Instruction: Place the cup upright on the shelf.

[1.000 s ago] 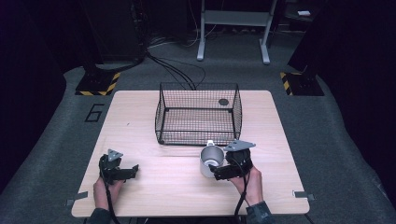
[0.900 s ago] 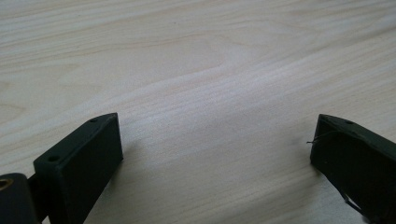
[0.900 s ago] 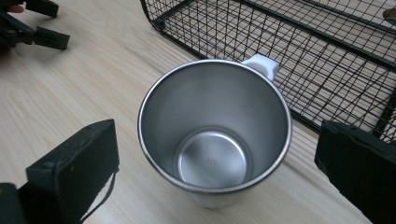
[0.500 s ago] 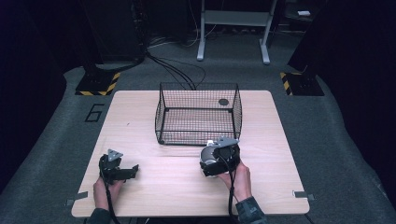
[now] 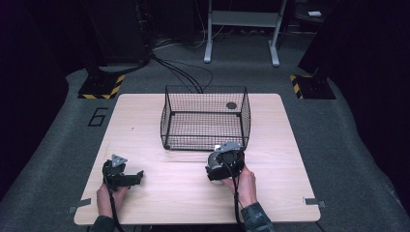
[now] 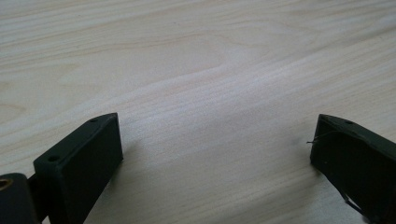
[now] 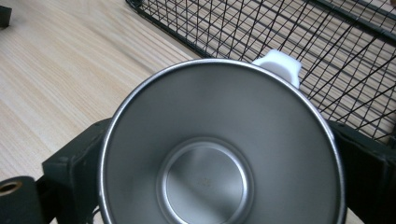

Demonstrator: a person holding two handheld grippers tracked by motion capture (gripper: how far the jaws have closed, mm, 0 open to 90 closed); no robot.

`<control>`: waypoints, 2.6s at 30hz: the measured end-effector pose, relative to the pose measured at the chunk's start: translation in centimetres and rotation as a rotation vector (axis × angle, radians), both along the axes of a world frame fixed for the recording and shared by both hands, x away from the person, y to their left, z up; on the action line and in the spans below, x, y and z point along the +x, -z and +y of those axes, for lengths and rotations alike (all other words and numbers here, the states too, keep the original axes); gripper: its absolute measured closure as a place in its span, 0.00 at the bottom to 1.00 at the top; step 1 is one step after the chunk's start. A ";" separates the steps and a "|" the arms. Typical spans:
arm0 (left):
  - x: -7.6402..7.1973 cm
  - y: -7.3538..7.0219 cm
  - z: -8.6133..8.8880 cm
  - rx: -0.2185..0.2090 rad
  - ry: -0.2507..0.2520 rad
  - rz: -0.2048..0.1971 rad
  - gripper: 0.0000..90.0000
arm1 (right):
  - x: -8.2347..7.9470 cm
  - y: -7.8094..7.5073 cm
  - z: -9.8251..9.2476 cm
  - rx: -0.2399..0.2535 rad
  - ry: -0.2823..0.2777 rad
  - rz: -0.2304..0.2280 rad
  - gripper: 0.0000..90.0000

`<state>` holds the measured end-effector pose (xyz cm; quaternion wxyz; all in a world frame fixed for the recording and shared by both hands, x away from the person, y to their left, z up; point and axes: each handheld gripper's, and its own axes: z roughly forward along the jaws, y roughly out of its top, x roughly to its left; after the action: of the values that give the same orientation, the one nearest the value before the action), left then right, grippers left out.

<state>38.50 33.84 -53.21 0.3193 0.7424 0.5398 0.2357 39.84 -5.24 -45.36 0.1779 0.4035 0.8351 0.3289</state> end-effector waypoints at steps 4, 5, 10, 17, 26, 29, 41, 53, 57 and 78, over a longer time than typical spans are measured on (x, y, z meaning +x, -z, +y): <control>0.0 0.0 0.0 -0.001 0.000 0.000 0.02 | 0.2 0.4 0.1 -0.008 -0.001 0.004 0.05; 0.0 0.0 0.0 0.000 0.000 0.000 0.02 | 0.1 0.4 0.1 -0.007 0.000 0.004 0.05; 0.0 0.0 0.0 -0.002 0.001 0.001 0.02 | -0.1 0.5 0.1 0.006 0.014 -0.001 0.06; 0.0 0.0 0.0 0.000 0.000 0.000 0.02 | 0.0 0.3 -0.2 -0.004 -0.005 -0.011 0.06; 0.0 0.0 0.0 -0.001 0.000 0.000 0.02 | -0.6 -1.3 -1.0 0.008 -0.010 -0.035 0.06; 0.0 0.0 0.0 0.000 0.000 0.000 0.02 | -0.7 -1.8 -1.1 0.008 -0.010 -0.037 0.06; 0.0 0.0 0.0 -0.001 0.000 0.000 0.02 | -0.9 -3.5 -1.8 0.000 -0.016 -0.059 0.06; 0.0 0.0 0.0 -0.002 0.001 0.001 0.02 | -0.8 -5.5 -2.2 -0.002 -0.028 -0.077 0.06; 0.0 0.0 0.0 -0.001 0.001 0.000 0.02 | -0.9 -6.2 -2.3 -0.007 -0.026 -0.079 0.06; 0.0 0.0 0.0 -0.001 0.001 0.000 0.02 | 0.4 -9.8 -2.2 -0.002 -0.062 -0.109 0.06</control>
<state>38.51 33.84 -53.21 0.3196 0.7424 0.5396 0.2355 40.22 -7.46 -35.60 0.2132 0.3587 0.8366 0.3551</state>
